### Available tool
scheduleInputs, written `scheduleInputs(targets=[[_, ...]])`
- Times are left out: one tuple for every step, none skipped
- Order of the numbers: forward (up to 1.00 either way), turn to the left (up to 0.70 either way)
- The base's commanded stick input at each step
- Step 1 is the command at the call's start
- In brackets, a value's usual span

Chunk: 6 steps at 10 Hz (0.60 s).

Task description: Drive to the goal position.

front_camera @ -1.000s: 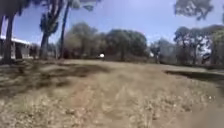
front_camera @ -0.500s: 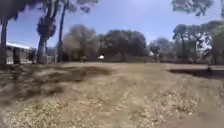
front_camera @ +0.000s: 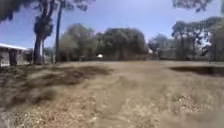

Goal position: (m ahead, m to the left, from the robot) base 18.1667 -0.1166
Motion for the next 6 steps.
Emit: scheduleInputs(targets=[[0.7, -0.21], [0.7, 0.0], [0.7, 0.0], [0.7, 0.0], [0.7, 0.0], [0.7, 0.0]])
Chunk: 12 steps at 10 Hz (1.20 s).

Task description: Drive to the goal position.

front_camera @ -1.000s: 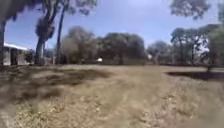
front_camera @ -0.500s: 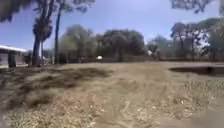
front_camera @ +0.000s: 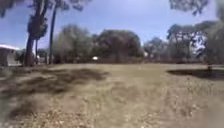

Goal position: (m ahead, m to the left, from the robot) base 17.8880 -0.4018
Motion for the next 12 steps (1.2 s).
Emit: scheduleInputs(targets=[[0.7, 0.0], [0.7, 0.0], [0.7, 0.0], [0.7, -0.11], [0.7, -0.35], [0.7, -0.2], [0.7, 0.0], [0.7, 0.0], [0.7, 0.0], [0.7, 0.0], [0.7, 0.0], [0.7, 0.0]])
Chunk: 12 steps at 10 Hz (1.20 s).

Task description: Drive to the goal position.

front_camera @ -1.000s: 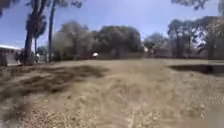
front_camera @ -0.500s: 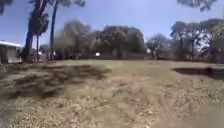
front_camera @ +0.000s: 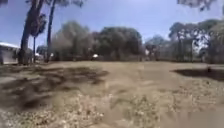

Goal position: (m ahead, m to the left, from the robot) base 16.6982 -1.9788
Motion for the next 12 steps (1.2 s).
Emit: scheduleInputs(targets=[[0.7, 0.0], [0.7, 0.0], [0.7, 0.0], [0.7, 0.0], [0.7, 0.0], [0.7, 0.0], [0.7, 0.0], [0.7, 0.0], [0.7, 0.0], [0.7, 0.0], [0.7, 0.0], [0.7, 0.0]])
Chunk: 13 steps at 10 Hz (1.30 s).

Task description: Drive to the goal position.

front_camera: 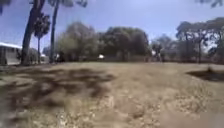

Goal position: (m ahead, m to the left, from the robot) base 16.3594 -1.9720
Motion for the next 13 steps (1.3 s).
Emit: scheduleInputs(targets=[[0.7, 0.0], [0.7, 0.0], [0.7, 0.0], [0.7, 0.0], [0.7, 0.0], [0.7, 0.0], [0.7, 0.0], [0.7, 0.0], [0.7, 0.0], [0.7, 0.0], [0.7, 0.0], [0.7, 0.0], [0.7, -0.35]])
